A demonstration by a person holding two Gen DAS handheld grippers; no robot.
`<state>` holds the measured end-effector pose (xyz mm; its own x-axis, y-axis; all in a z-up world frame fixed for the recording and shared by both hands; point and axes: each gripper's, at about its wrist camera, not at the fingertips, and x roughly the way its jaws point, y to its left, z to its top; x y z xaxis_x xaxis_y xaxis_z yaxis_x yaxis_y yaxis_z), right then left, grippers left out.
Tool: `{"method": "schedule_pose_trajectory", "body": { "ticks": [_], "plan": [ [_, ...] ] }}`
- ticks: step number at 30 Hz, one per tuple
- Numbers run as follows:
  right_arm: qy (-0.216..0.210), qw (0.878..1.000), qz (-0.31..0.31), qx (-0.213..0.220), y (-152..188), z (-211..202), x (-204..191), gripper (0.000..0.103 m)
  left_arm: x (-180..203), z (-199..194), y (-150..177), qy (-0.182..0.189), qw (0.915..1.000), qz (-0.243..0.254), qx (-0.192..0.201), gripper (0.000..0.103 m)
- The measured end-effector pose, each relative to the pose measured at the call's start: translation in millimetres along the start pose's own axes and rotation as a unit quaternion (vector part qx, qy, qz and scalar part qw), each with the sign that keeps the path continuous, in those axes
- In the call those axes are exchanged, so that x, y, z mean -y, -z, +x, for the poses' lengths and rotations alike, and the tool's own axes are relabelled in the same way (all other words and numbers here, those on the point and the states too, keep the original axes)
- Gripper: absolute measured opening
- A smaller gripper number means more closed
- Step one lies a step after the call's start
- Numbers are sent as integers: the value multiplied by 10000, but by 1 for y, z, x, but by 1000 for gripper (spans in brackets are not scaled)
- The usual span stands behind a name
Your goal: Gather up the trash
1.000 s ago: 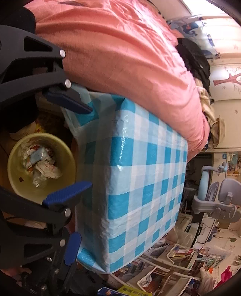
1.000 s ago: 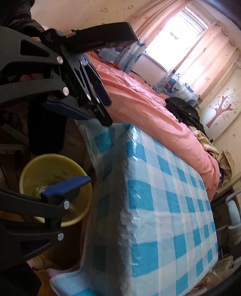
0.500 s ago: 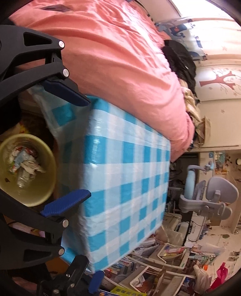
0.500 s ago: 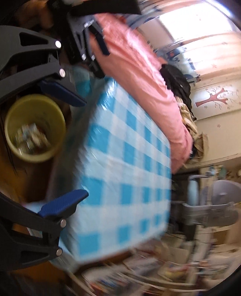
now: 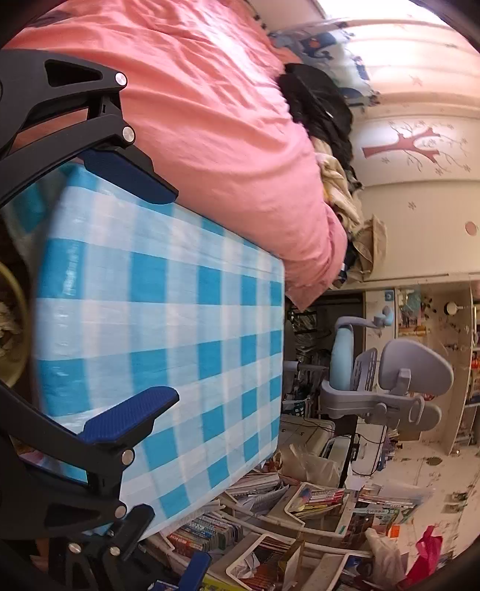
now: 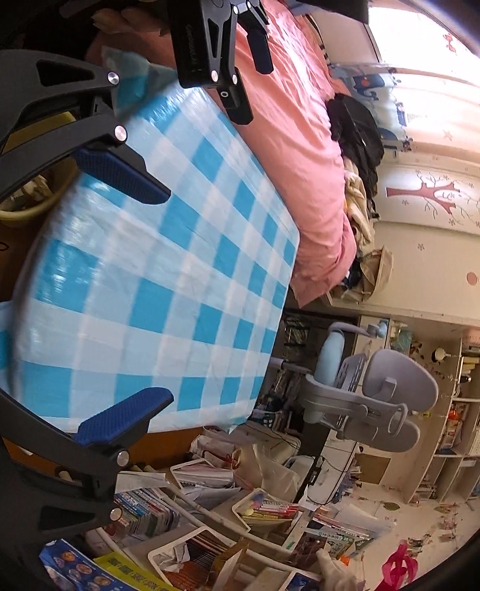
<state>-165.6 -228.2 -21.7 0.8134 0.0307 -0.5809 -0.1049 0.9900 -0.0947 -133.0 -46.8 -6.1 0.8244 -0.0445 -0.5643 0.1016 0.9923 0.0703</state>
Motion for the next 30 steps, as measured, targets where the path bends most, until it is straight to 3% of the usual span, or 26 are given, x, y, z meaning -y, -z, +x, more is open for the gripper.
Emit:
{"method": "schedule_pose_trajectory", "body": {
  "ticks": [4,12,30],
  "plan": [
    [-40,9995,320,-65,-6,13,9,95,10,27,-19,-33,10000,71,31,95],
    [45,9993,382,37,-19,20,12,95,19,63,-40,41,10000,-56,-29,95],
    [-42,9974,711,69,-25,27,24,95,25,63,-42,225,9997,-3,-20,95]
  ]
}}
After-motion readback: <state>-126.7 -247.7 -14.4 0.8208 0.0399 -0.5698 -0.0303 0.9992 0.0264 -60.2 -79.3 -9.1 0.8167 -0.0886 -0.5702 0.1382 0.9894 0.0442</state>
